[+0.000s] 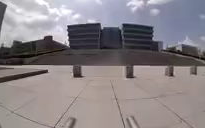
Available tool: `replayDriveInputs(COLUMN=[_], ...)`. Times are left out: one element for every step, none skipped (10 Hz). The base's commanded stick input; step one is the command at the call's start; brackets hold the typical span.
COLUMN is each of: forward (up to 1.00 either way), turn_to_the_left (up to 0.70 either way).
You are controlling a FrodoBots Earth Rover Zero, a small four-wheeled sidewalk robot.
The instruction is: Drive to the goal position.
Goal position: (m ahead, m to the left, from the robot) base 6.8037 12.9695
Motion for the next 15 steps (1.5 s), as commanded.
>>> replayDriveInputs(forward=[1.00,1.00,1.00,1.00,1.00,1.00,1.00,1.00,1.00,1.00,1.00,1.00,1.00,1.00,1.00], turn_to_the_left=[0.00,0.00,0.00,0.00,0.00,0.00,0.00,0.00,0.00,0.00,0.00,0.00,0.00,0.00,0.00])
